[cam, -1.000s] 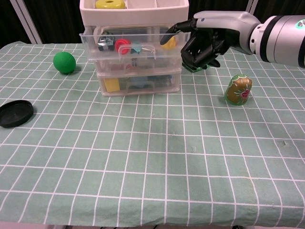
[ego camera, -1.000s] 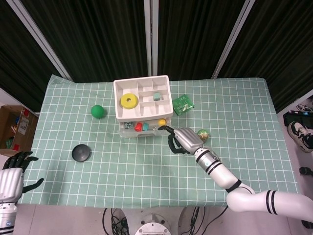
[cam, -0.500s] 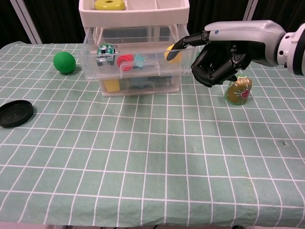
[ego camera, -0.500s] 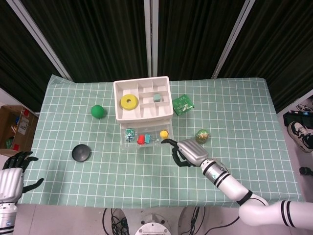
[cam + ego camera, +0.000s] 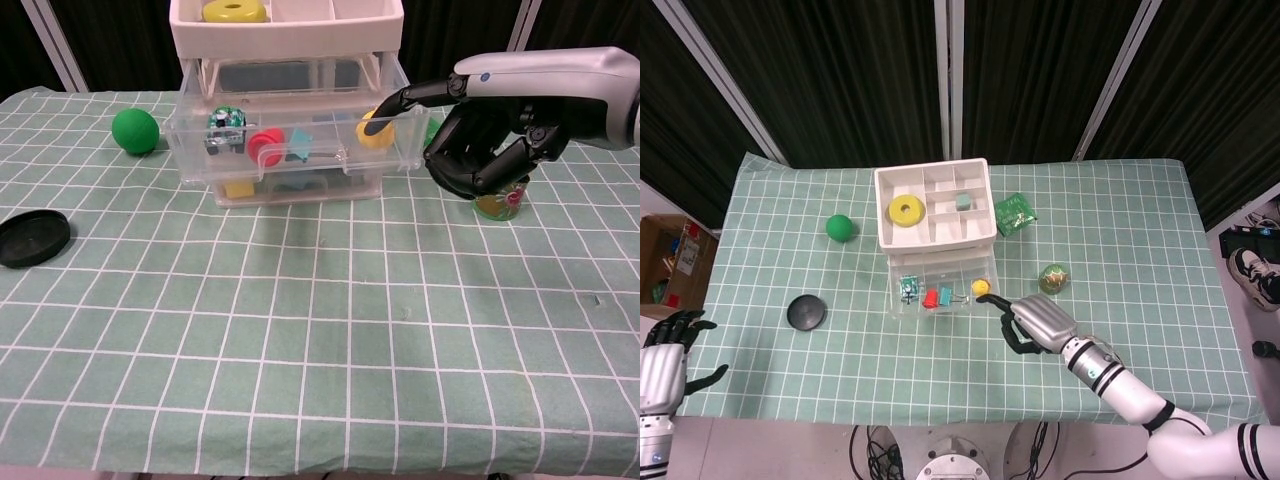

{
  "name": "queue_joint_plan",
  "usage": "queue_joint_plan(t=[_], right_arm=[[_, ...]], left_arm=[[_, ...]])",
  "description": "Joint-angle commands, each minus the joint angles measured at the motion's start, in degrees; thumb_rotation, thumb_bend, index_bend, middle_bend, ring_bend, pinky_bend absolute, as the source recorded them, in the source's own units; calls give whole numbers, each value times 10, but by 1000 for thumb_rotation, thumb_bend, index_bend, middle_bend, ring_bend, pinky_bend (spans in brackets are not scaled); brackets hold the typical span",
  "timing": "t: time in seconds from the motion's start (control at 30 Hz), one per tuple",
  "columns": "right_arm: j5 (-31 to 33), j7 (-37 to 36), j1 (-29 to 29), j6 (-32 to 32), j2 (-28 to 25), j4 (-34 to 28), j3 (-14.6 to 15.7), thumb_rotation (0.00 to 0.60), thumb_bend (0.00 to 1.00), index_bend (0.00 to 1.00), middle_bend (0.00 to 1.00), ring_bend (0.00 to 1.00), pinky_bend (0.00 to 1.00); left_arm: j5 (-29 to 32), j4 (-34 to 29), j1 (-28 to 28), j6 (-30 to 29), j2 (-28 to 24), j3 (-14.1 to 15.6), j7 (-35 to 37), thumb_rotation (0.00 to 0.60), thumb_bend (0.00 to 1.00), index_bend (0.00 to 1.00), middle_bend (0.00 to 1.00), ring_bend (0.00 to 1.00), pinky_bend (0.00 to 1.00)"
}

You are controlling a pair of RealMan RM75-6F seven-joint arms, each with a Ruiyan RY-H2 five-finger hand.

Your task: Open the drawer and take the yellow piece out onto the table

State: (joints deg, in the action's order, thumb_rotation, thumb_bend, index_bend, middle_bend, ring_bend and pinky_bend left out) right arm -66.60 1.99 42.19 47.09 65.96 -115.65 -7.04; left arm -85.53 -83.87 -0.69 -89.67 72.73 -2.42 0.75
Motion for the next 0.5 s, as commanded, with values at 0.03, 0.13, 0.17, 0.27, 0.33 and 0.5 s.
queue_joint_plan(t=[0.03, 0.13, 0.17, 0.27, 0.33, 0.5], right_arm=[[-8, 25, -3, 5, -30, -19, 8, 600, 436, 1, 682, 709, 806], [-5, 59, -3, 10, -74, -53, 12, 600, 328, 0, 691, 724, 814], [1, 73, 0, 9, -94, -68, 11, 600, 294, 0, 697, 733, 822], [28, 102, 14, 9, -137, -103, 0, 600, 220, 0, 709, 750, 836], [48, 121, 27, 9, -154, -118, -10, 600, 185, 0, 732, 769, 856], [138, 170, 94, 7, -156, -117, -51, 600, 176, 123, 832, 871, 962]], left_arm=[[1, 1, 2, -3, -1, 0, 1, 600, 0, 347, 215, 153, 186], [2, 3, 5, -6, -1, 0, 5, 600, 0, 347, 215, 153, 186], [1, 3, 5, -7, -1, 0, 5, 600, 0, 347, 215, 153, 186], [-2, 4, 6, -9, 1, 1, 6, 600, 0, 347, 215, 153, 186], [-4, 4, 7, -12, 1, 1, 6, 600, 0, 347, 215, 153, 186], [-7, 1, 11, -19, -1, 2, 5, 600, 0, 347, 215, 153, 186]])
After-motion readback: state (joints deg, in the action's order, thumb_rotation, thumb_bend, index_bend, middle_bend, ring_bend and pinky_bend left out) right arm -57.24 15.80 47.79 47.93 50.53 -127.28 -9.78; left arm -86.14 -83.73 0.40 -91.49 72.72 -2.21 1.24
